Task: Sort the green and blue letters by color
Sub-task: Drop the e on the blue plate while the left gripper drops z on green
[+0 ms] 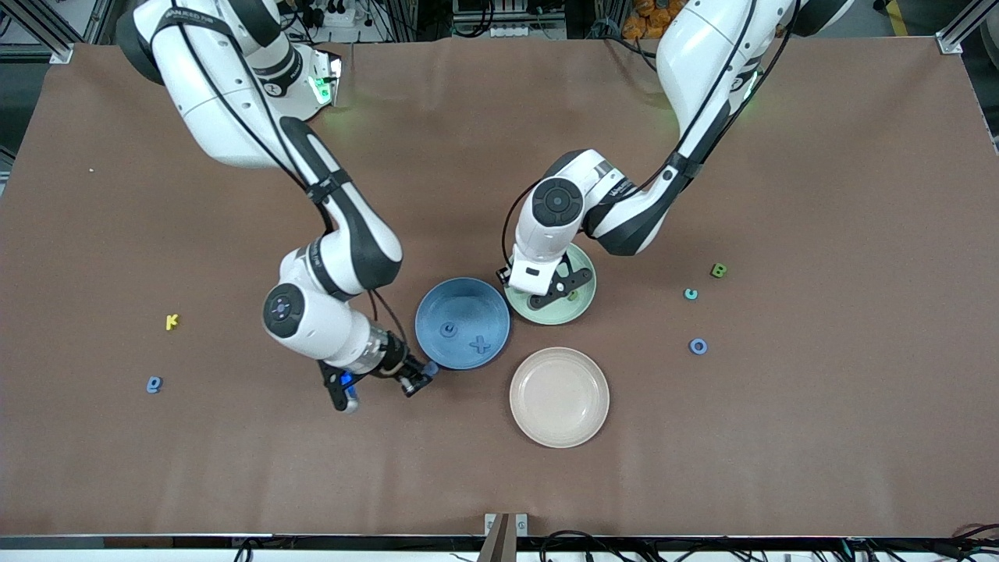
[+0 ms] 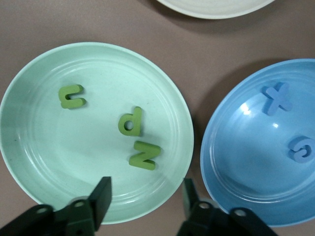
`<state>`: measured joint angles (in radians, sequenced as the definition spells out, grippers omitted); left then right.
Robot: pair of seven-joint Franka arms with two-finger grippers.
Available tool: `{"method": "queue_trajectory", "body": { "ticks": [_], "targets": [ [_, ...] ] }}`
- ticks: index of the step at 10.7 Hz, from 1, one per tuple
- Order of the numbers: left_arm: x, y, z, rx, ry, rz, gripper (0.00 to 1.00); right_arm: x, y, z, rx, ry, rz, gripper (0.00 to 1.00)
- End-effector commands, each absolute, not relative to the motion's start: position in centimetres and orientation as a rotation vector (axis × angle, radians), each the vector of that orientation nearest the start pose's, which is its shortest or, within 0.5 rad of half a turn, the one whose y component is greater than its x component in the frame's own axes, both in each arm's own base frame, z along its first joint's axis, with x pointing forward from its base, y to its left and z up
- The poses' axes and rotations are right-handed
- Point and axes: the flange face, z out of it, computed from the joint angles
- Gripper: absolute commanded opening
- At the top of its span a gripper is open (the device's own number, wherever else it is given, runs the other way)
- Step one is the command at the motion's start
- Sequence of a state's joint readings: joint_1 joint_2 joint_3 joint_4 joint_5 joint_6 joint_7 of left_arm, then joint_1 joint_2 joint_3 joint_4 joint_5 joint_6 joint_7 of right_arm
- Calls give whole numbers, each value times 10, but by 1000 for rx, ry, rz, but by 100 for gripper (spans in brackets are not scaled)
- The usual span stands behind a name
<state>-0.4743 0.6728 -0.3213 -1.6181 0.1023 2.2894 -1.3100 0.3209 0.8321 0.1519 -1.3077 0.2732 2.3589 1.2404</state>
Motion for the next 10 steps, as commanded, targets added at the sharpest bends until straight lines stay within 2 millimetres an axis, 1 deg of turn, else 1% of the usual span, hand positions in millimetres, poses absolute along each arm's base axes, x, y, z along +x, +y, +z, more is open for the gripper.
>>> {"method": "queue_trajectory", "body": {
  "ticks": [1,2,3,4,5,6,7,8,9,10],
  "targets": [
    [525,-457,246,-3084,-853,102,100,688,333,272,-2291,1388,344,45],
    [532,-439,241,-3063,-814,66,100,679,342,267,-2263,1415,416,99],
    [552,-400,244,-3038,-704,22,100,672,353,264,-2254,1434,445,100],
    [571,-362,248,-3037,-546,43,100,666,365,263,-2269,1432,444,100],
    [579,-333,254,-3033,-404,70,100,668,359,260,-2275,1440,430,100],
    [577,-305,258,-3024,-334,83,100,677,337,253,-2298,1463,391,100],
    [574,-281,261,-3016,-276,98,100,686,312,247,-2364,1465,309,100],
    [571,-252,265,-3012,-217,110,100,694,283,237,-2459,1447,236,100],
    [564,-226,266,-3022,-151,99,100,707,241,231,-2512,1446,178,100],
    [548,-209,261,-3032,-89,84,100,715,196,229,-2557,1436,198,100]
  ]
}}
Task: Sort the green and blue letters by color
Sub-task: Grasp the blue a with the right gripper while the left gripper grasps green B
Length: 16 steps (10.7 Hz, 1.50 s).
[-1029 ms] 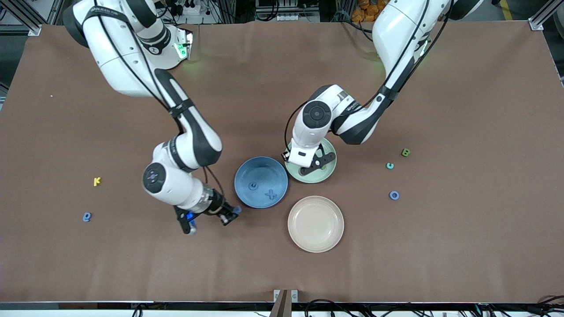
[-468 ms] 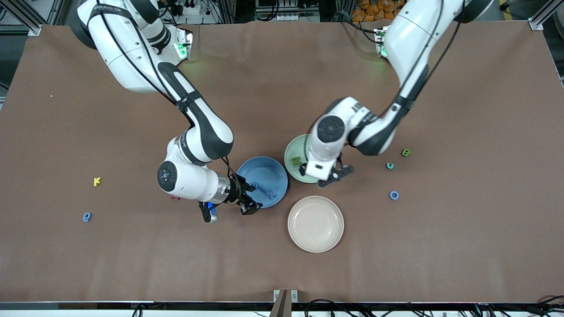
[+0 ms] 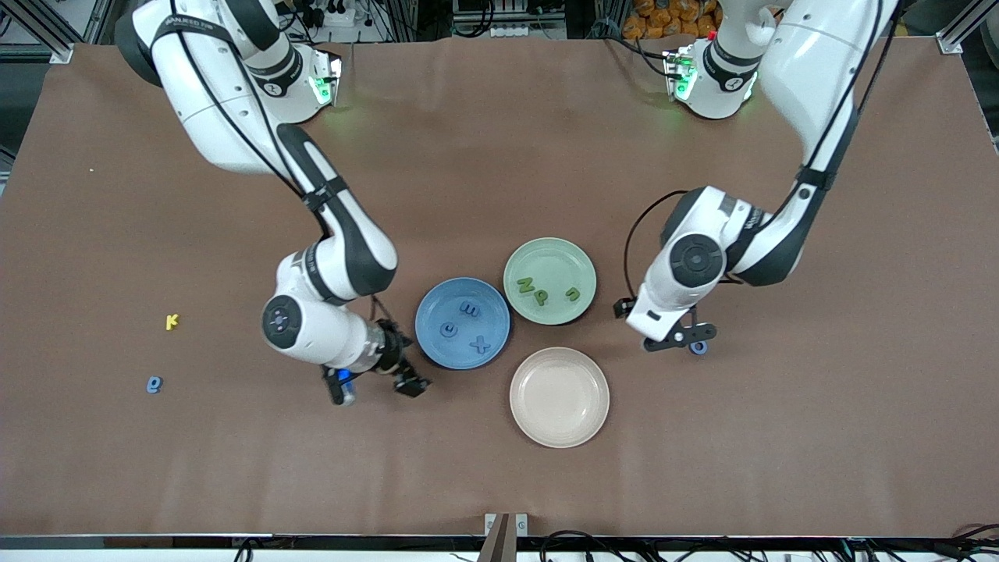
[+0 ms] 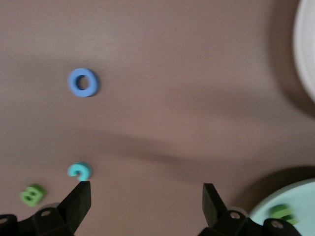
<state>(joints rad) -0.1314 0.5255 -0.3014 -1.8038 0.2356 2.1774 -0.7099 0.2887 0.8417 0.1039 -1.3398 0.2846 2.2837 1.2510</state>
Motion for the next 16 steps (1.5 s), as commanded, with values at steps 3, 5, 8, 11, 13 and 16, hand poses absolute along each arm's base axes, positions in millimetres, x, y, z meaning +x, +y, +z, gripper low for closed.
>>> {"method": "queue_trajectory", "body": {
  "ticks": [3,5,8,11,13,16],
  "targets": [
    [508,-155,246,-3040,82,62,100,729,68,234,-2772,1039,211,100],
    [512,-116,239,-3030,365,90,100,730,-5,229,-2832,835,181,100],
    [507,-83,226,-3023,549,97,100,709,-67,211,-3121,496,201,100],
    [484,-83,202,-3044,604,53,94,693,-154,216,-3152,210,195,100],
    [480,-79,194,-3045,658,40,89,690,-202,214,-3167,51,66,100],
    [484,-54,175,-3066,702,29,81,697,-215,208,-3184,-72,-86,100]
  ]
}}
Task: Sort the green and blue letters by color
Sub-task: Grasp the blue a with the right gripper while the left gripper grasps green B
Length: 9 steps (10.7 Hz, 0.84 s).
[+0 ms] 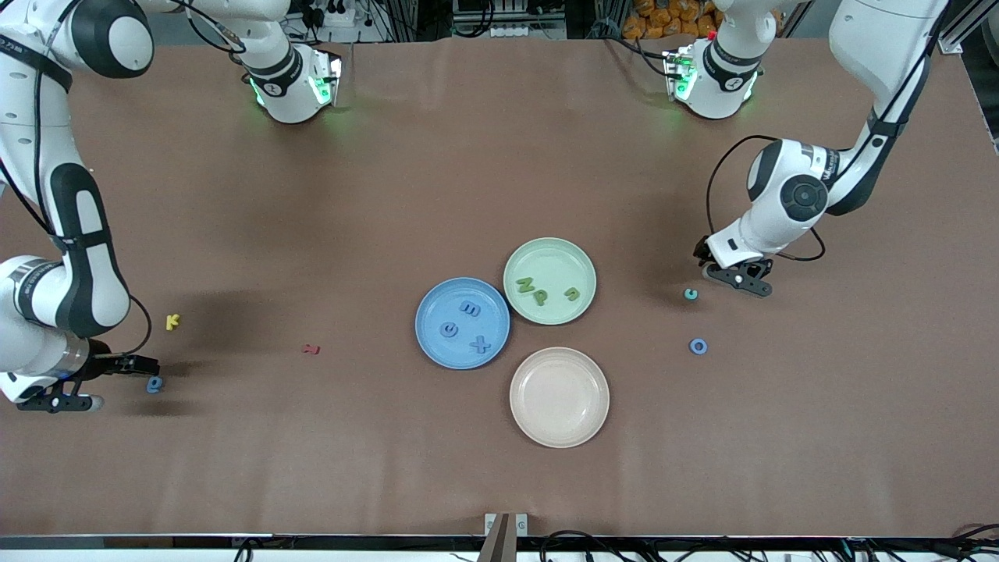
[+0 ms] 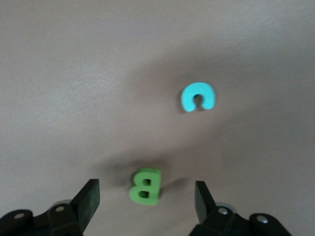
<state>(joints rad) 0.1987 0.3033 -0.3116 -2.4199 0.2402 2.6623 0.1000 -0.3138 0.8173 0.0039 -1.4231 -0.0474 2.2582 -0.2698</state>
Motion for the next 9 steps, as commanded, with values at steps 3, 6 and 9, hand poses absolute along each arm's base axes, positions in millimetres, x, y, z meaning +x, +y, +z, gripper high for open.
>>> {"method": "queue_trajectory", "body": {
  "ticks": [3,6,9],
  "targets": [
    [485,-56,173,-3074,684,32,75,701,-209,202,-3172,-41,-132,100],
    [484,-57,173,-3074,679,35,50,700,-208,186,-3163,-33,-126,100],
    [488,-58,177,-3080,637,24,3,697,-209,177,-3159,-26,-105,100]
  ]
}}
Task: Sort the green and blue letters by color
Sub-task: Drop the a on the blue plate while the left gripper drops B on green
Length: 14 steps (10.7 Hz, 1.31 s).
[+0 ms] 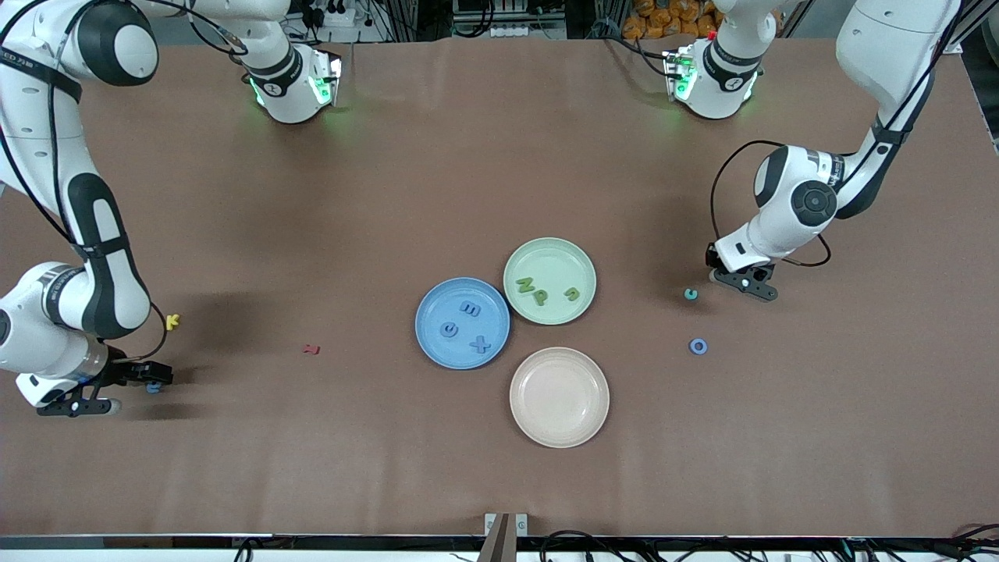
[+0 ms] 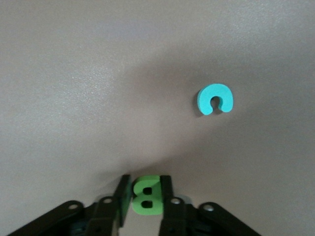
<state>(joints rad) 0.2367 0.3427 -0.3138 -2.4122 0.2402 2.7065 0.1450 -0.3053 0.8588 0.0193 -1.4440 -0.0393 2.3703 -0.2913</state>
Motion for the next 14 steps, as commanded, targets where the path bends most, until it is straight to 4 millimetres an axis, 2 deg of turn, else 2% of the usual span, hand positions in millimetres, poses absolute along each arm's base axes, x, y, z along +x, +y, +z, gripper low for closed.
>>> {"method": "queue_trajectory", "body": {
  "ticks": [1,2,3,4,5,7,8,9,10,12,14],
  "targets": [
    [489,-61,178,-3087,600,19,0,696,-209,174,-3158,-24,-98,100],
    [494,-67,184,-3091,574,-4,0,695,-211,171,-3157,-19,-91,81],
    [498,-81,192,-3096,580,-35,0,695,-211,169,-3156,-21,-89,30],
    [510,-93,205,-3102,570,-66,0,695,-212,170,-3157,-19,-91,0],
    [527,-113,222,-3113,553,-70,0,695,-212,170,-3157,-19,-91,0],
    [554,-180,264,-3138,415,-9,0,697,-208,171,-3155,-20,-92,0],
    [558,-212,277,-3141,338,11,0,699,-204,173,-3153,8,-93,0],
    [554,-246,286,-3157,263,11,0,703,-190,177,-3140,48,-93,0],
    [550,-280,287,-3210,164,33,0,706,-168,179,-3099,93,-39,0],
    [540,-347,283,-3265,15,64,0,718,-117,198,-3014,247,66,0],
    [537,-389,270,-3286,-120,100,0,728,-54,211,-2931,426,119,0]
  ]
}}
